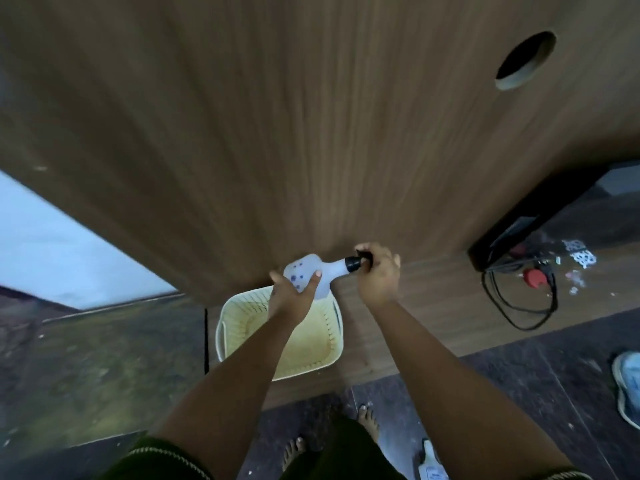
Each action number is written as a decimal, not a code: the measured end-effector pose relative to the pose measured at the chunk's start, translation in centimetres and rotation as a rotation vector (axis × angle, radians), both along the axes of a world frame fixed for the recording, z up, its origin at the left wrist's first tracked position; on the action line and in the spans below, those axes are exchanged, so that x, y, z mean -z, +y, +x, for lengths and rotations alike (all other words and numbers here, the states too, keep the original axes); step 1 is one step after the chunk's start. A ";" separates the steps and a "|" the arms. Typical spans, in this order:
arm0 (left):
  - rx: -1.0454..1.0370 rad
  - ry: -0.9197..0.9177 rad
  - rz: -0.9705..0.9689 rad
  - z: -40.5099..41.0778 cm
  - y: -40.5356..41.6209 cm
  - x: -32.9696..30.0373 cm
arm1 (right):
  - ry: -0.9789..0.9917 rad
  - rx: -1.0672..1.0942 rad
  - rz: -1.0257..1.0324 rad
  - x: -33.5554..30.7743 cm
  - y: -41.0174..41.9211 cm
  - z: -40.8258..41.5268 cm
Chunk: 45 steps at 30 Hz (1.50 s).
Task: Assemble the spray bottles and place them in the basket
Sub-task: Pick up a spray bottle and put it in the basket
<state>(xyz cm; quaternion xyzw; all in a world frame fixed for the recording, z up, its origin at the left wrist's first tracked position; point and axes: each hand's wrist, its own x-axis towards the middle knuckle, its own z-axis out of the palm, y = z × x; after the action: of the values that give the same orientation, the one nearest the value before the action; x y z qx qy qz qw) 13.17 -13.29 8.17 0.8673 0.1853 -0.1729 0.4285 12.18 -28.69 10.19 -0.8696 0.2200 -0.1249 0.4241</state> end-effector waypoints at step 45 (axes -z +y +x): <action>-0.558 0.205 -0.787 -1.2 16.1 12.0 | 0.437 -1.047 -0.735 8.5 20.3 3.5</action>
<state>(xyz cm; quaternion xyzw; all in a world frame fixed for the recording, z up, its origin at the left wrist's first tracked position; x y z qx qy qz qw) 11.93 2.79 -3.78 0.5356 0.3723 -0.1927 0.7331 15.65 -8.40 1.72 -0.9545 -0.2064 0.2091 0.0510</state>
